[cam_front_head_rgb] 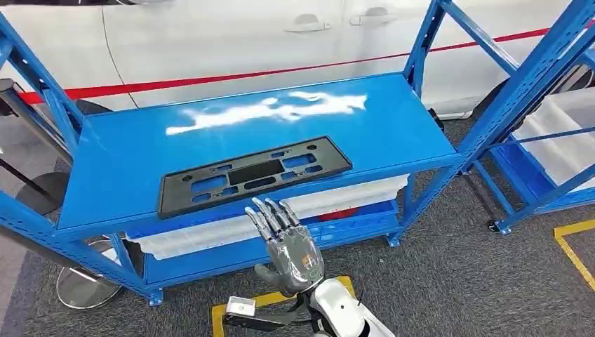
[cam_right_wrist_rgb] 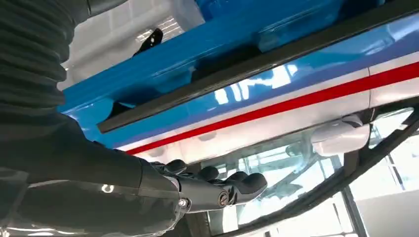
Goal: Take the parts from the cabinet and place them on the table.
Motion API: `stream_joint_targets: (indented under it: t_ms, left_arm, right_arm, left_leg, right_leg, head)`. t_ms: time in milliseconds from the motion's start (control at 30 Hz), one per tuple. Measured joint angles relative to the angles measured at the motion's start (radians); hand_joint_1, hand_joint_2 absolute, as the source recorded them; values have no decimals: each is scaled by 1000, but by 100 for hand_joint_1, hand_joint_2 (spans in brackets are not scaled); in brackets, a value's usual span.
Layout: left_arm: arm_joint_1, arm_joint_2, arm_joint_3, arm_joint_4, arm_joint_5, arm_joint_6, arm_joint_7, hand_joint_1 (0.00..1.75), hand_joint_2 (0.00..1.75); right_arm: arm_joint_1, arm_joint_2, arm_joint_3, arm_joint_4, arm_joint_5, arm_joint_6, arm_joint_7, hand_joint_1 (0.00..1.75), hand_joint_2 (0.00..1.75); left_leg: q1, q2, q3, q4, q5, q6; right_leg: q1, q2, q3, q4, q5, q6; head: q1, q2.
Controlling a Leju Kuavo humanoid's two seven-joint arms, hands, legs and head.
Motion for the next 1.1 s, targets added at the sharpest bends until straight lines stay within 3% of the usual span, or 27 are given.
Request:
stream_joint_targets:
  t_ms: [33,100,133,267,300,333,367,433,467,500,533,567,600,633,667,700,733,833,867,933,967,1000,1033,1067,1100]
  left_arm:
    - [0,0,1,0,0,0,0,0,0]
    - [0,-1,2,0,0,0,0,0,0]
    - [3,-7,2,3,0,0,0,0,0]
    - [-3,-6,3,3,0,0,0,0,0]
    - [-7,-6,4,2,0,0,-1,0,0]
    - [-5,-5,5,2,0,0,-1,0,0]
    - [-4,-6,6,3,0,0,-2,0,0]
    - [-4,-5,7,3,-1,-2,-3,0,0]
    - [-2,-5,7,3,-2,-3,-4,0,0]
    - [0,-5,7,3,-2,-5,-6,0,0]
    - [2,-5,7,3,-3,-8,-8,0,0]
    - [3,-5,7,3,-6,-10,-9,0,0]
    - [3,-4,7,3,-11,-15,-11,0,0]
    - [4,-4,7,3,-13,-21,-13,0,0]
    - [3,-4,7,3,-16,-26,-13,0,0]
    - [-1,-4,6,3,-21,-36,-15,0,0]
    - [-1,-3,6,3,-26,-44,-16,0,0]
    - [-3,-1,3,3,-32,-60,-14,0,0]
    - [-2,0,1,3,-32,-61,-12,0,0]
    - [-2,1,1,3,-31,-63,-11,0,0]
    - [-2,1,1,3,-29,-64,-11,0,0]
    - [-2,2,1,3,-27,-64,-11,0,0]
    - [-2,2,1,3,-25,-64,-11,0,0]
    - [-1,2,2,3,-24,-63,-12,0,0]
    - [-1,2,2,3,-23,-60,-12,0,0]
  right_arm:
    - [0,0,0,0,0,0,0,0,175]
    - [0,0,-3,-2,0,0,0,0,175]
    - [-1,0,-4,-2,0,0,0,0,175]
    - [0,2,-5,-5,0,0,-1,0,175]
    - [1,5,-5,-10,0,0,-1,0,175]
    - [0,6,-5,-10,1,0,-2,0,175]
    - [-1,9,-5,-10,2,0,-2,0,175]
    - [4,9,-5,-9,10,4,-4,0,175]
    - [8,9,-7,-9,14,8,-4,0,175]
    - [11,9,-8,-10,21,12,-4,0,175]
    - [13,9,-9,-10,29,18,-3,0,175]
    - [15,9,-13,-10,36,22,-2,0,175]
    - [15,9,-18,-12,48,30,2,0,175]
    - [14,9,-21,-13,62,36,10,0,175]
    - [12,9,-23,-12,75,42,20,0,175]
    - [11,8,-32,-11,96,58,36,0,175]
    - [9,7,-40,-9,119,86,59,0,175]
    - [-2,5,-74,21,155,136,102,0,175]
    - [-6,4,-82,33,160,141,102,0,175]
    - [-7,4,-96,61,166,144,103,0,175]
    - [-5,4,-98,75,166,145,103,0,175]
    - [-4,4,-100,89,168,149,103,0,175]
    - [-3,4,-102,100,172,156,103,0,175]
    - [-2,4,-104,110,180,160,103,0,175]
    - [-3,4,-105,119,188,166,102,0,175]
  left_leg:
    - [-3,-2,10,0,-6,0]
    - [-8,-3,32,-1,-20,-2]
    - [-8,-3,31,-3,-26,-5]
    - [-7,0,40,-14,-35,-27]
    - [-12,1,47,-14,-43,-33]
    - [-11,1,46,13,-56,-36]
    - [-8,0,17,72,-86,-39]
    - [0,0,-82,239,-149,-50]
    - [3,1,-120,293,-155,-55]
    - [6,1,-138,301,-135,-59]
    - [8,1,-131,263,-93,-61]
    - [10,1,-105,189,-39,-62]
    - [13,2,-63,80,27,-62]
    - [14,3,-39,19,43,-60]
    - [6,1,-31,6,28,-53]
    - [6,-2,-32,11,30,-42]
    - [6,-3,-33,12,27,-37]
    - [7,-2,-22,-2,29,-15]
    - [7,-1,-17,-4,25,-9]
    - [5,-1,-14,-4,20,-2]
    - [5,-1,-13,-3,17,0]
    - [4,-2,-10,-3,14,0]
    - [4,-4,-4,-3,10,-1]
    - [4,-5,4,-3,4,-3]
    - [3,-6,15,-3,-2,-5]
  right_leg:
    - [1,0,19,-63,54,-6]
    - [10,0,95,-247,165,-27]
    - [17,-1,116,-287,159,-41]
    - [22,2,123,-311,149,-47]
    - [5,2,138,-328,153,-49]
    - [5,1,153,-338,150,-53]
    - [5,-1,160,-339,147,-58]
    - [5,-2,168,-339,137,-59]
    - [6,-2,171,-338,132,-59]
    - [5,-1,177,-336,127,-58]
    - [5,1,185,-335,121,-56]
    - [4,3,193,-333,113,-53]
    - [3,4,205,-330,103,-48]
    - [2,3,209,-329,96,-43]
    - [9,5,209,-323,89,-34]
    - [9,5,208,-324,89,-29]
    - [9,4,208,-325,88,-25]
    - [-1,2,210,-307,76,-6]
    - [1,1,187,-263,51,-4]
    - [-1,1,97,-107,-20,1]
    - [-1,1,52,-37,-40,2]
    - [-1,1,21,-1,-35,2]
    - [-1,1,18,-19,-2,1]
    - [-1,1,38,-82,51,-4]
    - [0,1,76,-174,111,-9]
  head:
    - [0,0]
    - [0,0]
    - [-1,0]
    - [0,0]
    - [0,0]
    - [-1,0]
    - [-2,0]
    - [-2,0]
    - [-2,0]
    - [-2,0]
    - [-2,0]
    - [-2,0]
    - [-2,0]
    - [-2,0]
    - [-1,0]
    - [-1,0]
    - [-1,0]
    - [-1,0]
    - [-1,0]
    - [-1,0]
    - [-1,0]
    - [-1,0]
    - [-1,0]
    - [-1,0]
    - [-1,0]
